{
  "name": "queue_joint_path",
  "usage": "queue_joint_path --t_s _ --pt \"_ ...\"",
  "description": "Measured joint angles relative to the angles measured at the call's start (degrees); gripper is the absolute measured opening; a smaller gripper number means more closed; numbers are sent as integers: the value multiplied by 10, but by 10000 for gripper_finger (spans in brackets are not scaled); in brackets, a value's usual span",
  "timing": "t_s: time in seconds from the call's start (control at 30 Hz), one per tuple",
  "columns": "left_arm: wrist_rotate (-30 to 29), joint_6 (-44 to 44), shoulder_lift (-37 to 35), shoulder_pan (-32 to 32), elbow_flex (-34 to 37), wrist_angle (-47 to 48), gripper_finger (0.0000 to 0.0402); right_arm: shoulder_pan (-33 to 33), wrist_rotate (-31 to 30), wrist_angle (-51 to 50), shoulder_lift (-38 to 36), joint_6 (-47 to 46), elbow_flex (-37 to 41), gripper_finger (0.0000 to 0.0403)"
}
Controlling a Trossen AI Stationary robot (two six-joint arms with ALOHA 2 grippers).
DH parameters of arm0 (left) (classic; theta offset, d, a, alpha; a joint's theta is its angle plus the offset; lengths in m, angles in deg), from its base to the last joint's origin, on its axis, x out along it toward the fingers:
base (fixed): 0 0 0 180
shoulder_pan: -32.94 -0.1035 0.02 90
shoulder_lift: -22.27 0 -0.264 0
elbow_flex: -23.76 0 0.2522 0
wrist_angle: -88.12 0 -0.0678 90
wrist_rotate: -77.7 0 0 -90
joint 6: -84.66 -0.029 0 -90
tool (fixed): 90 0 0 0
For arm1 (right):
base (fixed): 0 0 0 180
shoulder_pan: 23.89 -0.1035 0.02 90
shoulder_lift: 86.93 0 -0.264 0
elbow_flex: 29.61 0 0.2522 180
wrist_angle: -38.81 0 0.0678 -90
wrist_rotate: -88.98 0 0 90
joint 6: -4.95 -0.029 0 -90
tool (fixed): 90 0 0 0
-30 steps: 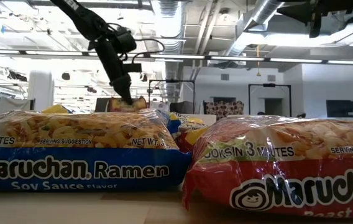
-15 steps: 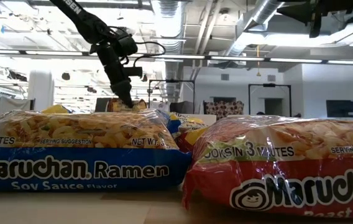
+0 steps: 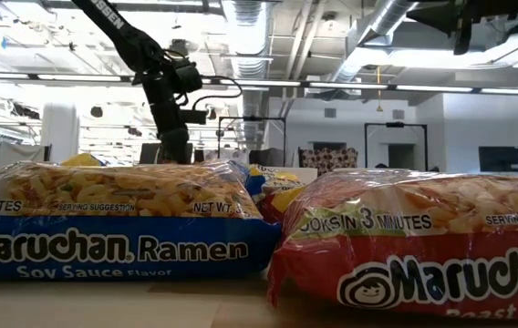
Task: Sort Maruchan noodles
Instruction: Put the blue noodle pack into the right white bin
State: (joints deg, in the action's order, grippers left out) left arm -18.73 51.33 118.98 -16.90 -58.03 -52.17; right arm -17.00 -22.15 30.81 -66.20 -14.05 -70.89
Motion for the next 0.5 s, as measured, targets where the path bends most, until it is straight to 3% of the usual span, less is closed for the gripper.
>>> queue_joint_path --t_s 0.23,0.4,0.5 --pt "1 28 -4 0 -77 55 121 0 1 3 0 14 0 162" --pt "3 53 -4 3 -186 187 122 0 2 25 1 35 0 166" --pt "40 93 -4 5 -259 281 122 0 2 81 15 69 0 180"
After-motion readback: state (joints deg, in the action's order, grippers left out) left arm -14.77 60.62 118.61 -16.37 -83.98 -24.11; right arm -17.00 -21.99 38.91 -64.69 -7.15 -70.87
